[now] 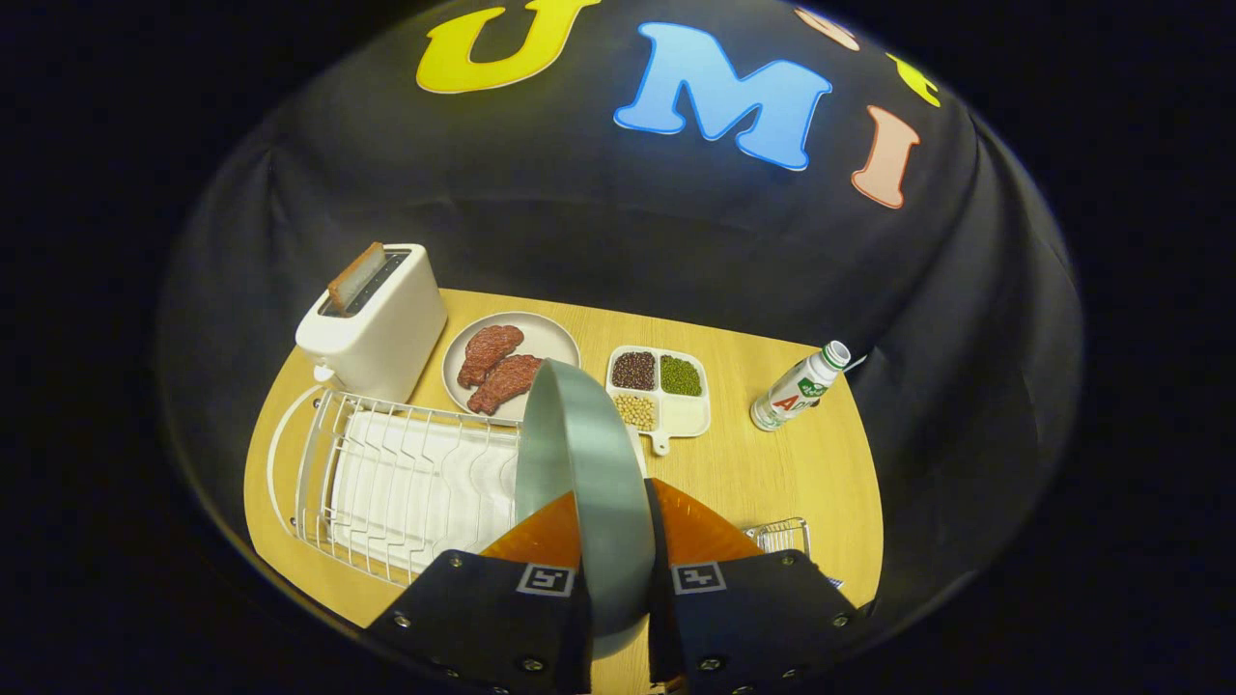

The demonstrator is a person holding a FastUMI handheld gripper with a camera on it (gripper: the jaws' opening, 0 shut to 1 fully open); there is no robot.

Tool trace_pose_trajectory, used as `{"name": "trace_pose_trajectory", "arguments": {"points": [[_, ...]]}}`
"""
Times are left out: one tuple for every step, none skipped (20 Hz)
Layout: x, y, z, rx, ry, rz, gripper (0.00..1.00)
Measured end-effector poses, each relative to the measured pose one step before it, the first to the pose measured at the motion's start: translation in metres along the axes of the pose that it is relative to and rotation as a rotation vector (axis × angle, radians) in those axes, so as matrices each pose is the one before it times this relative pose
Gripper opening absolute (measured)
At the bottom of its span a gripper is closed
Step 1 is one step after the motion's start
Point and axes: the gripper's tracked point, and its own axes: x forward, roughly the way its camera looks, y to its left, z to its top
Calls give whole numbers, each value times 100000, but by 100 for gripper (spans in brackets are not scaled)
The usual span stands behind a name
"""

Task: Take the plate from the dish rack, then take the spoon from the basket and place it into the plate.

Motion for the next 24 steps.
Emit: {"name": "trace_pose_trajectory", "arguments": {"points": [[-648,-665,-485,974,-303,946,22],[-616,-772,-479,-310,243,1372,22],[-577,-651,-815,136,502,1405,22],[-610,-553,-612,861,458,1681,22],[-602,-458,-617,1273,-81,2538,22],[-491,-381,-795,1530,33,2868,22],[-640,-238,-711,1186,-176,3114,22],[-476,-474,-748,320,-261,2104,22],[-494,-574,-771,-575,-134,921,22],[-443,-473,-822,-539,-252,760,22],[-403,-290,-716,188,115,1230,22],[-300,-113,-913,663,93,2040,22],[-297,-2,-779,942,206,2363,22],[-346,-70,-940,776,410,2304,22],[-242,-268,-975,554,1292,1613,22],[-209,-650,-1248,486,1636,609,22],[2,-585,-983,502,1645,557,22],[137,-500,-1064,1122,1719,875,22],[44,-429,-940,2151,1420,1249,22],[97,-299,-938,2675,865,1952,22],[117,-226,-781,2745,931,2024,22],[110,-248,-904,2324,592,1916,22],[210,-256,-630,1705,525,1762,22],[215,-261,-916,1865,591,1425,22]]}}
